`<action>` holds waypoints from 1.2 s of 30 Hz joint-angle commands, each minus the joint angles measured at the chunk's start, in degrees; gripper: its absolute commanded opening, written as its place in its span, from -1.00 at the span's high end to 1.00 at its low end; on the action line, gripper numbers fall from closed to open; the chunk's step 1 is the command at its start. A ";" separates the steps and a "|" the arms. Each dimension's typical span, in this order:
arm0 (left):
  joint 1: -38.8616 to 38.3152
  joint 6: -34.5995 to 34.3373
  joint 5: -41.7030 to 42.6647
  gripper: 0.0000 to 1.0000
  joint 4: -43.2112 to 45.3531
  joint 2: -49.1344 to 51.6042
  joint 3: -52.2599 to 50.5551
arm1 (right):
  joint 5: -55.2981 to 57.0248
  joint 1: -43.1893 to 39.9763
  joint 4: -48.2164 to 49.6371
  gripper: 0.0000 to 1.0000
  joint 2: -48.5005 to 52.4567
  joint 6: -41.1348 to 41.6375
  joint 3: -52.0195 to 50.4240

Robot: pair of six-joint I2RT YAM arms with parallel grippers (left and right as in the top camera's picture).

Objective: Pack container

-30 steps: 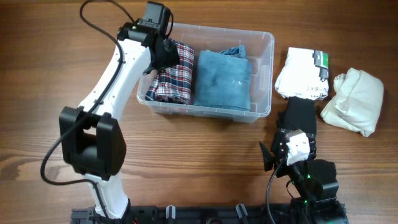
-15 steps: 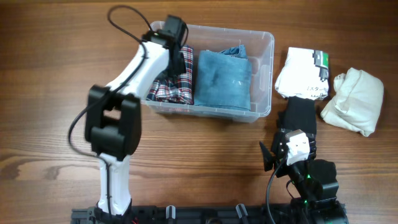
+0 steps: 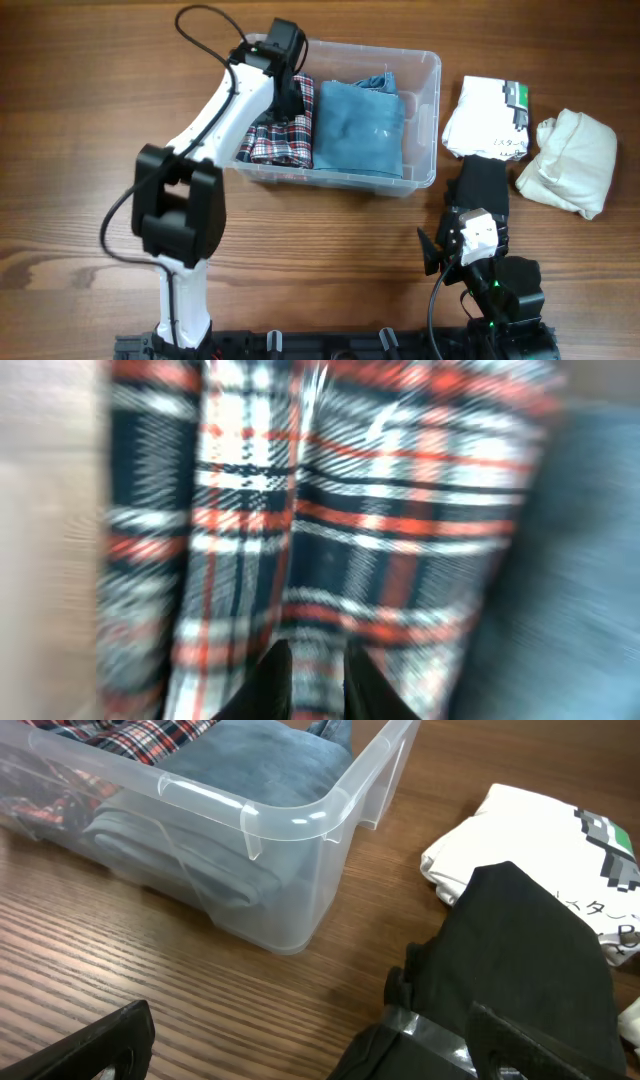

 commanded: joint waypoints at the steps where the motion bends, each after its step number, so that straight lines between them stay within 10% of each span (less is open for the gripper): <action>1: -0.31 1.20 -4.17 0.63 -1.14 -3.87 0.46 | -0.52 -0.28 0.11 -0.99 -0.46 0.59 0.11; 15: -0.70 0.72 -0.61 0.63 0.81 10.54 -3.17 | -0.52 -0.28 0.11 -0.99 -0.46 0.59 0.11; 19: -0.83 0.72 -0.70 0.60 -3.04 6.58 1.29 | -0.52 -0.28 0.11 -0.99 -0.46 0.59 0.11; 25: 0.22 0.76 -0.76 -0.08 -11.30 -8.66 10.36 | -0.52 -0.28 0.11 -0.99 -0.46 0.57 0.11; 36: 8.44 0.76 -9.31 -0.29 -31.52 -28.06 10.34 | 0.70 -0.28 7.02 -0.99 -0.46 -7.63 0.07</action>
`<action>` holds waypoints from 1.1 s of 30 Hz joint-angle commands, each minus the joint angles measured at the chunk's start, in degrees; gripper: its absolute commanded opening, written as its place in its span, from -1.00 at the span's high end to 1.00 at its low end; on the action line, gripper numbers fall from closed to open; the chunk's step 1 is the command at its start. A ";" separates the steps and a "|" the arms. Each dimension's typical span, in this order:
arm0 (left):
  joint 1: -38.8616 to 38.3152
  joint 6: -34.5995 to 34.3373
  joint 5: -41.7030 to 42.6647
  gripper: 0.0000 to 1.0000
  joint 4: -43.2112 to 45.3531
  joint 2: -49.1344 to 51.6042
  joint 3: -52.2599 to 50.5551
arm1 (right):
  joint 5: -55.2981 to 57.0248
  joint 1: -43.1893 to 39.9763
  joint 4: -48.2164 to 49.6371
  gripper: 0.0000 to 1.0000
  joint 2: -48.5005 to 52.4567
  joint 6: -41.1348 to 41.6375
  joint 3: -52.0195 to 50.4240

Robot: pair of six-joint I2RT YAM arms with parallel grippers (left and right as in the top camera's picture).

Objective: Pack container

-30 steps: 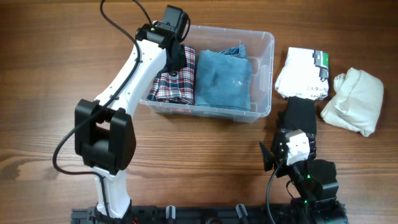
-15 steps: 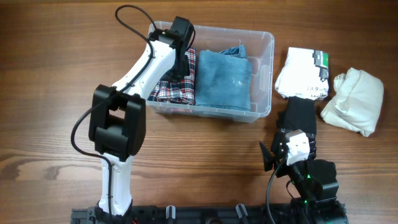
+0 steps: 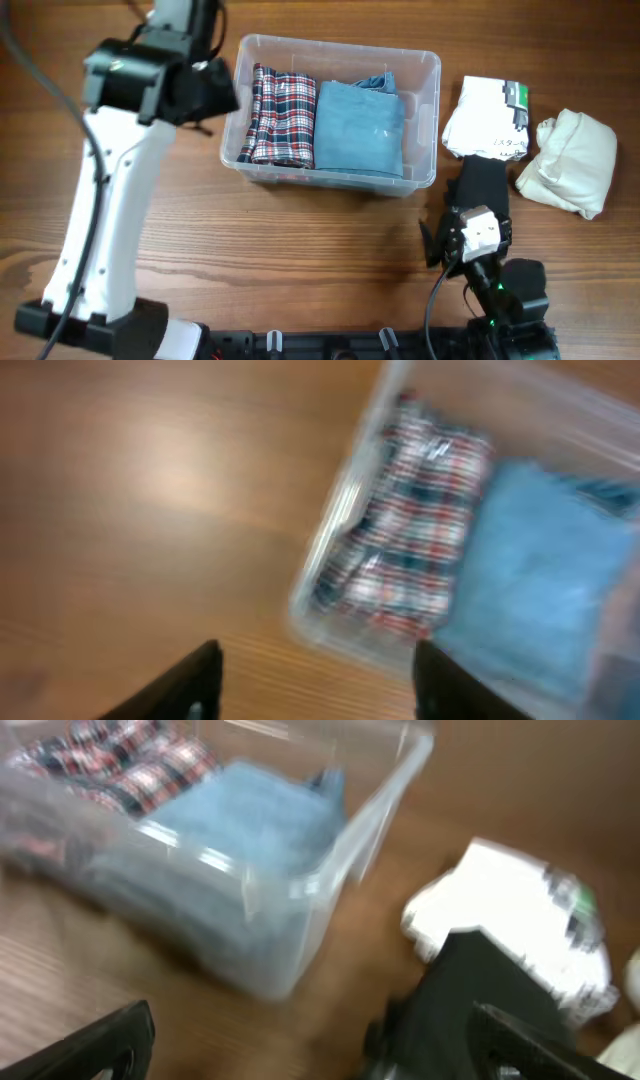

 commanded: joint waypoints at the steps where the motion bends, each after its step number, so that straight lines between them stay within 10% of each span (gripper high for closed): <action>1: 2.64 0.02 -3.08 -0.33 -5.29 -1.20 0.04 | -0.94 -0.28 0.35 -1.00 -0.46 -3.06 0.20; 7: 3.19 0.26 -3.17 -0.28 -9.97 -3.17 0.04 | -10.80 -0.28 4.39 -1.00 -0.46 11.85 0.20; 9: 3.23 0.22 -4.39 -0.94 -9.94 -5.25 0.04 | -12.57 -0.28 6.51 -1.00 -0.44 16.59 0.20; 15: 3.23 0.20 -7.91 -1.00 -10.62 -17.79 0.04 | -14.01 -0.28 9.29 -1.00 8.15 32.22 6.16; 27: 3.23 0.20 -8.20 -0.99 -10.80 -32.06 0.04 | -22.12 -0.72 -4.98 -1.00 66.73 24.26 43.67; 33: 3.23 0.20 -8.20 -0.99 -10.80 -33.20 0.04 | -22.49 -11.08 -9.14 -1.00 72.46 24.92 57.37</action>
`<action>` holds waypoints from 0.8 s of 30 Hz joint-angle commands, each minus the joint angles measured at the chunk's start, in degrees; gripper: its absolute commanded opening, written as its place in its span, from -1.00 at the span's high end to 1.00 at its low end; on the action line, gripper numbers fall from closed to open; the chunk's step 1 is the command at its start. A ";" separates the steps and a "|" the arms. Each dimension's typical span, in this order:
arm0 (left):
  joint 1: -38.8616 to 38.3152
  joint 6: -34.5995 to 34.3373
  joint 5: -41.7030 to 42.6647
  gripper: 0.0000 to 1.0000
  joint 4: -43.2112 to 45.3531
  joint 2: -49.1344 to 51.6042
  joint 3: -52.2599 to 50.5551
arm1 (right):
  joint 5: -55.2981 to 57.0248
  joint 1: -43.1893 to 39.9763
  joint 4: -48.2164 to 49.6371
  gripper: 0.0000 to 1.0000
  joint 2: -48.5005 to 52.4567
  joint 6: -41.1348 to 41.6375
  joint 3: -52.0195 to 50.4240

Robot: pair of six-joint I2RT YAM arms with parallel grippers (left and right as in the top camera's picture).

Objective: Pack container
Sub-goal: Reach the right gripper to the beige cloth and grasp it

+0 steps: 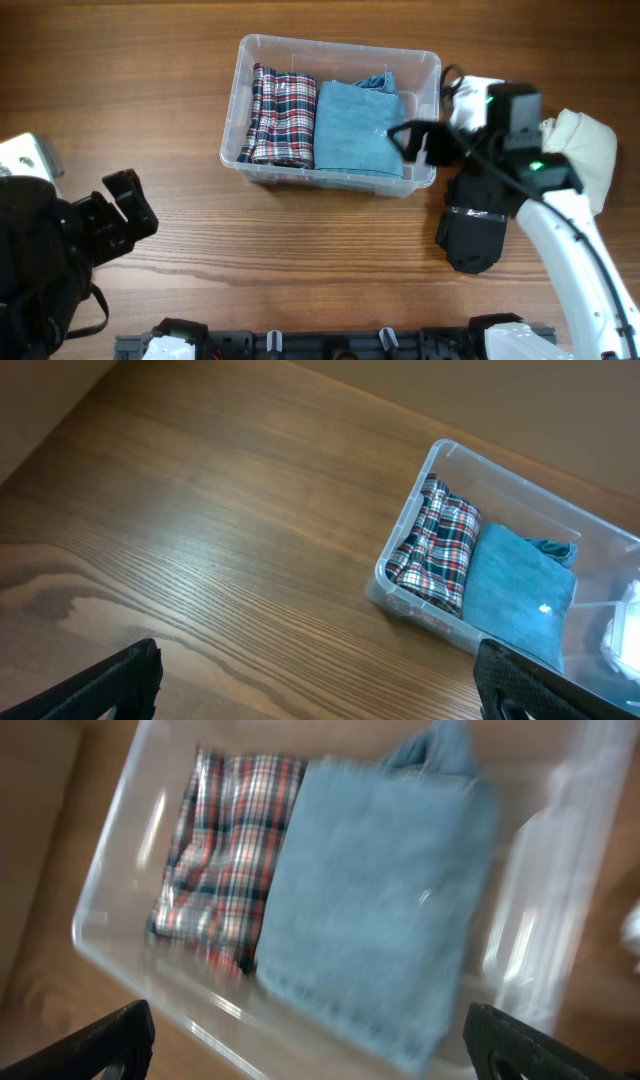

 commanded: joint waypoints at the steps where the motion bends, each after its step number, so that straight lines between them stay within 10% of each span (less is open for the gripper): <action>1: 0.17 0.07 -0.94 -1.00 0.15 0.00 0.15 | -1.03 -9.75 -3.61 -0.99 -0.63 -0.52 7.87; 12: 0.17 0.07 -0.94 -0.99 0.15 0.00 0.15 | -2.05 -54.36 -10.84 -0.92 13.44 -7.67 10.71; 24: 0.17 0.07 -0.94 -0.99 0.15 0.00 0.15 | -3.32 -60.30 -1.60 -0.84 36.22 -19.17 10.71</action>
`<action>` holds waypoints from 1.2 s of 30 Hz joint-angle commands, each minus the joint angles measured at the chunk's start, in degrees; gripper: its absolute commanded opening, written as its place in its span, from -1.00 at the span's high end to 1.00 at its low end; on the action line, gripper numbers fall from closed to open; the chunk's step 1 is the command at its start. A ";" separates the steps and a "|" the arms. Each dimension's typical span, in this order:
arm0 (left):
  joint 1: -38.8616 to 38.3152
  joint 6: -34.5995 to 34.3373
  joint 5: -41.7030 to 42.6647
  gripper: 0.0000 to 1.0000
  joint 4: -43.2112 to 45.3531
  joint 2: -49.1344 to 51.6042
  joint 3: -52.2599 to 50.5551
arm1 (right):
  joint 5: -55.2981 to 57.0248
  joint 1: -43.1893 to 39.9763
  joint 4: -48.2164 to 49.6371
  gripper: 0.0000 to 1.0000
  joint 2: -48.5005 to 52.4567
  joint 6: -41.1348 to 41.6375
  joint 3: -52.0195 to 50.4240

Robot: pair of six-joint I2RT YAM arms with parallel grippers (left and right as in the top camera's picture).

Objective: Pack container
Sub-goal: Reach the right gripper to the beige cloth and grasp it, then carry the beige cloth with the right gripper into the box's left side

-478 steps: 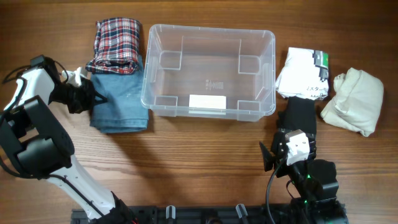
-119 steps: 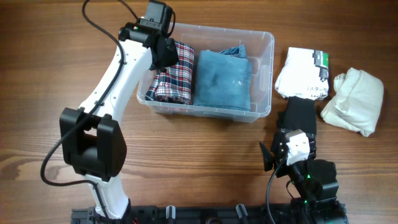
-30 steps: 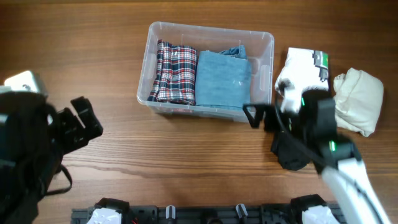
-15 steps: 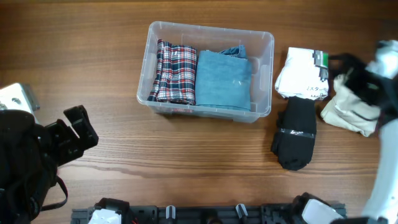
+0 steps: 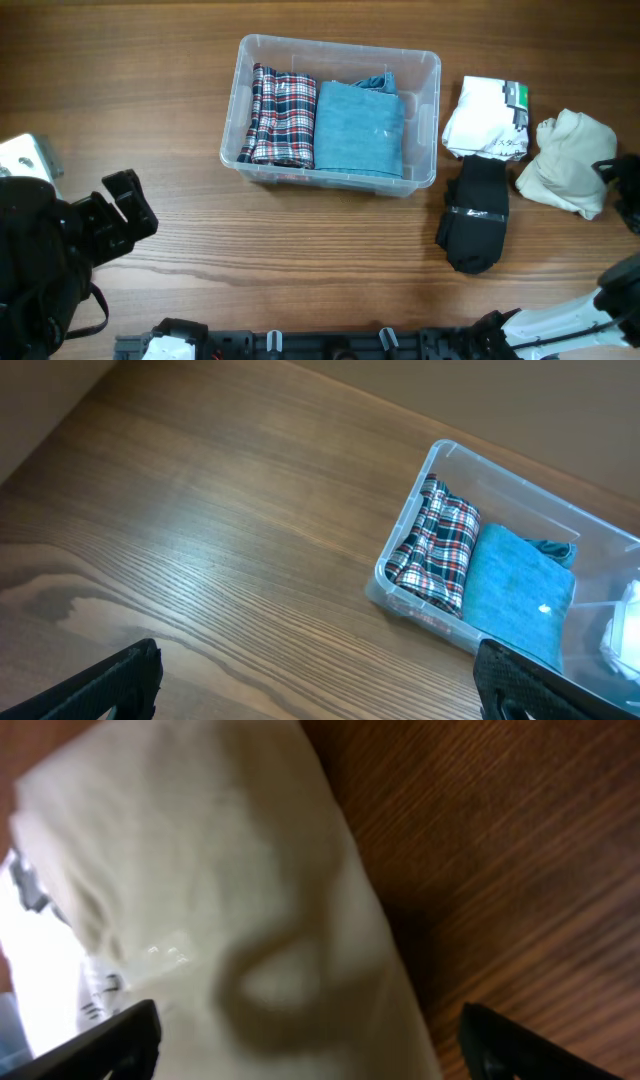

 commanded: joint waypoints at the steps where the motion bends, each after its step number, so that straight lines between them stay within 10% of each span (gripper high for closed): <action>1: 0.17 0.07 -0.94 -0.99 0.15 0.07 0.15 | -2.01 1.33 1.75 -0.75 3.54 -3.06 0.57; 8: 0.17 0.07 -0.94 -1.00 0.15 0.07 0.15 | -2.91 6.95 3.72 0.05 6.36 -2.82 0.55; 11: 0.17 0.07 -0.94 -0.99 0.15 0.07 0.15 | -3.52 8.02 2.16 0.91 4.68 2.64 0.83; 20: 0.17 0.07 -0.94 -1.00 0.15 0.07 0.15 | -15.74 12.48 -1.68 0.91 -23.91 12.02 1.66; 26: 0.17 0.07 -0.94 -0.99 0.15 0.07 0.15 | -16.98 29.49 -1.25 0.91 -40.79 12.41 1.64; 36: 0.17 0.07 -0.94 -1.00 0.15 0.07 0.15 | 7.50 62.60 5.57 0.91 -26.64 42.01 1.60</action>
